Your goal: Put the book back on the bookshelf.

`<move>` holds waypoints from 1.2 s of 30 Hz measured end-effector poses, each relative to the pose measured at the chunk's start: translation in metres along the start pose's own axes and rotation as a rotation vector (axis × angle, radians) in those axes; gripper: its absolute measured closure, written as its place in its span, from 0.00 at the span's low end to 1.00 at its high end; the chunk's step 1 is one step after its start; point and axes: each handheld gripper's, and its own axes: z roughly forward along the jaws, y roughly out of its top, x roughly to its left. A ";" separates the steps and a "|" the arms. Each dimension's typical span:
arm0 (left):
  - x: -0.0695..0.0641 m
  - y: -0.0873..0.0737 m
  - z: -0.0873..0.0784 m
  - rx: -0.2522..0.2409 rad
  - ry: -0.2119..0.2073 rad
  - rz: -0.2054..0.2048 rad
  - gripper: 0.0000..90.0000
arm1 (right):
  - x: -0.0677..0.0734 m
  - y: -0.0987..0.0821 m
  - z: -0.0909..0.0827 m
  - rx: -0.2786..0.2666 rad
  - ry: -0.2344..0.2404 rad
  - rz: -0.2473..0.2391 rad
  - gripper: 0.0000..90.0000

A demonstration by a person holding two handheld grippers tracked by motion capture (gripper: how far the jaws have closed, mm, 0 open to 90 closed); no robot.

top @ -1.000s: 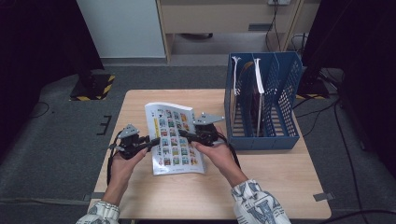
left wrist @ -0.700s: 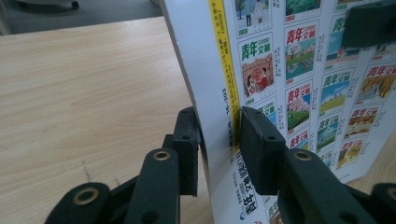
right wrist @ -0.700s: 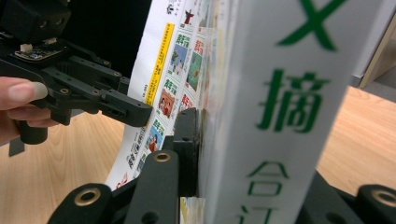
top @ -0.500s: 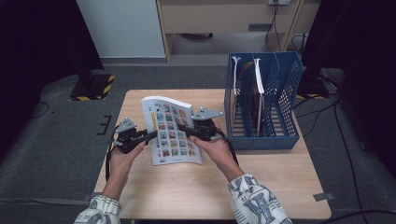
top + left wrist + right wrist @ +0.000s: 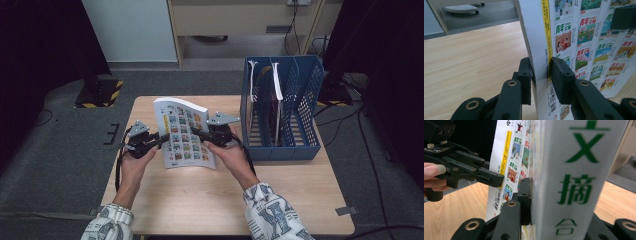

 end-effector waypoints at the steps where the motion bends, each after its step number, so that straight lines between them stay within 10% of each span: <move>1: 0.000 0.001 0.000 -0.001 0.002 0.003 0.78 | 0.000 0.000 0.000 -0.002 -0.004 -0.003 0.81; 17: -0.011 -0.006 -0.010 -0.029 0.014 0.077 0.77 | 0.009 0.001 -0.012 0.036 -0.001 -0.077 0.81; 36: -0.019 -0.011 -0.018 -0.058 0.002 0.100 0.75 | 0.007 -0.011 -0.025 -0.023 0.063 -0.022 0.73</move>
